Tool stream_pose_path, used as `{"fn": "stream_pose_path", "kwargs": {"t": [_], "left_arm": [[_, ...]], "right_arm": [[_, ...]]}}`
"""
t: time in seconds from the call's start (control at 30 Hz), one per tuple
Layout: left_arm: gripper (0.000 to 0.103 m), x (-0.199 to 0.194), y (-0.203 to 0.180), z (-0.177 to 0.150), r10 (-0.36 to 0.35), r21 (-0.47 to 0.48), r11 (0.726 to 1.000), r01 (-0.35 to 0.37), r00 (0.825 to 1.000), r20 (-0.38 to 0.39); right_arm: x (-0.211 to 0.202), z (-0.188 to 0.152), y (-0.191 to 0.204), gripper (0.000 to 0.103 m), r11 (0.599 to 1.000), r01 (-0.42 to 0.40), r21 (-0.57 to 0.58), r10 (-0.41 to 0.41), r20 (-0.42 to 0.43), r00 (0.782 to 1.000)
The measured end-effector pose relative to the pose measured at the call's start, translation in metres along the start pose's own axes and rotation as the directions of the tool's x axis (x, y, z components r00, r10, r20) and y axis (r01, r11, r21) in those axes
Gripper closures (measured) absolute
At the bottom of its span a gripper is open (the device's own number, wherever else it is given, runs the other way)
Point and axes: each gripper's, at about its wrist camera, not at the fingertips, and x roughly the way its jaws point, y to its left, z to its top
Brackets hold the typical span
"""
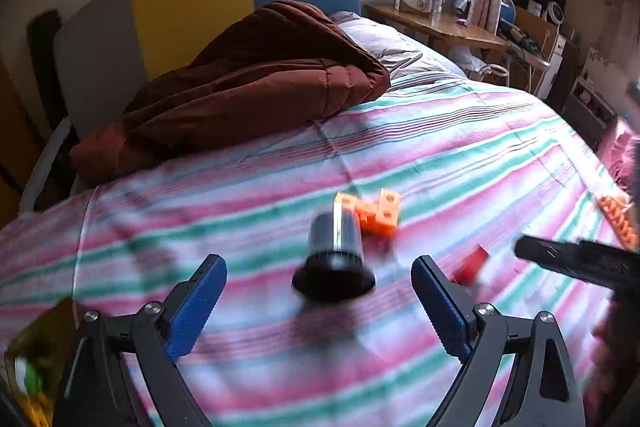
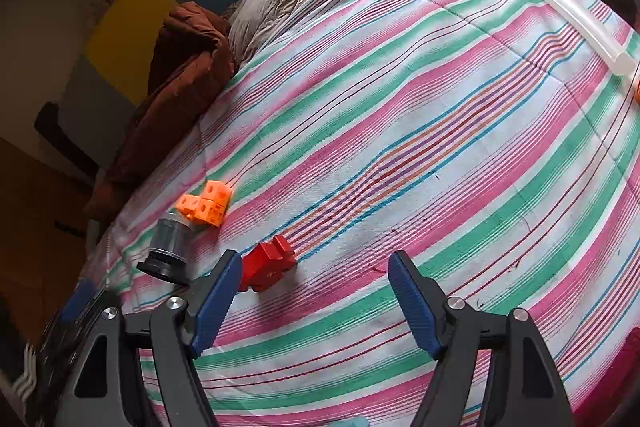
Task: Organize rigid objects
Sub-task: 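Close the left tool on the black-capped clear cylinder, then lift the clear cylinder with left tool while right tool reaches toward the red block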
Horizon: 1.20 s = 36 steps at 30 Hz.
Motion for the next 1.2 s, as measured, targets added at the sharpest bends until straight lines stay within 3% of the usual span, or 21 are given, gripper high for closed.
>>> {"fn": "stream_pose_path", "kwargs": {"t": [0.17,0.3,0.5,1.2], "left_arm": [[0.006,0.043,-0.011,0.018,0.011,0.056,0.998,-0.010,1.000,-0.009],[0.006,0.075,-0.016,0.021,-0.002,0.070,0.998,0.006,0.998,-0.065],[0.059,0.084,-0.017,0.014,-0.090,0.041,0.995,0.092,0.994,-0.056],[0.060,0.023,-0.031,-0.063,0.002,0.079,0.997,0.000,1.000,-0.026]], "right_arm": [[0.000,0.001,-0.001,0.026,1.000,-0.018,0.014,0.018,-0.004,1.000],[0.002,0.001,-0.001,0.026,1.000,-0.028,0.012,0.029,-0.009,1.000],[0.004,0.000,0.005,0.026,0.999,-0.033,-0.018,0.033,-0.017,0.999],[0.014,-0.007,0.010,0.026,0.996,0.037,-0.086,-0.042,-0.053,0.998]]}}
